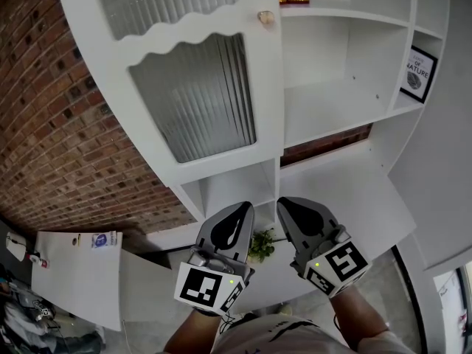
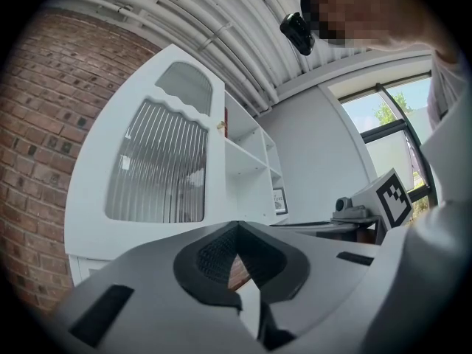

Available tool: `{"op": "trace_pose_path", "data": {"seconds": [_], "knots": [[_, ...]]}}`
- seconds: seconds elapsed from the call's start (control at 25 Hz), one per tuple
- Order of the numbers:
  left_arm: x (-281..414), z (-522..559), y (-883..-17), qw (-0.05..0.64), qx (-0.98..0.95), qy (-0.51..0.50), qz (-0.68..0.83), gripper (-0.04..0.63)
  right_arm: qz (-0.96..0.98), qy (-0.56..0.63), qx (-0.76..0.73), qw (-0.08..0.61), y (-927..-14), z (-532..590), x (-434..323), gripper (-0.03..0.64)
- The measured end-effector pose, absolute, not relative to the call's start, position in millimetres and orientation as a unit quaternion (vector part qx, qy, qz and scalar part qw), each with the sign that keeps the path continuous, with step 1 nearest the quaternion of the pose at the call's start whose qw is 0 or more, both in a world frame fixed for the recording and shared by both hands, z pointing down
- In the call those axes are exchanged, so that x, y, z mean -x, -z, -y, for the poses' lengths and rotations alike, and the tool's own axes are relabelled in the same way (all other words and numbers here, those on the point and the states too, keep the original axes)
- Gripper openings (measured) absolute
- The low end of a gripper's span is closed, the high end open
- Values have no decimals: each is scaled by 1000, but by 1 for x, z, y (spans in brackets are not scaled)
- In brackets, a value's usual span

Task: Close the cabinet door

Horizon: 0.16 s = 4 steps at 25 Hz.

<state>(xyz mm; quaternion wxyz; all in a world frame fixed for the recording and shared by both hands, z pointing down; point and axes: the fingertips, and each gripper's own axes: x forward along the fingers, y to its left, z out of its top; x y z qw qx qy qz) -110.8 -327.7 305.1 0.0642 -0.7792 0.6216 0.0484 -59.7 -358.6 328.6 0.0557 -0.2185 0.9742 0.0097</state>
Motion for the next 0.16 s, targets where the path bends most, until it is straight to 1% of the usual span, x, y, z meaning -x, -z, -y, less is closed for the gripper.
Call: {"op": "trace_pose_path", "data": {"seconds": [0.16], "knots": [[111,330,-307,63,781,-47,-619,11,-974,-12,219,56,-328,360,62,17]]}}
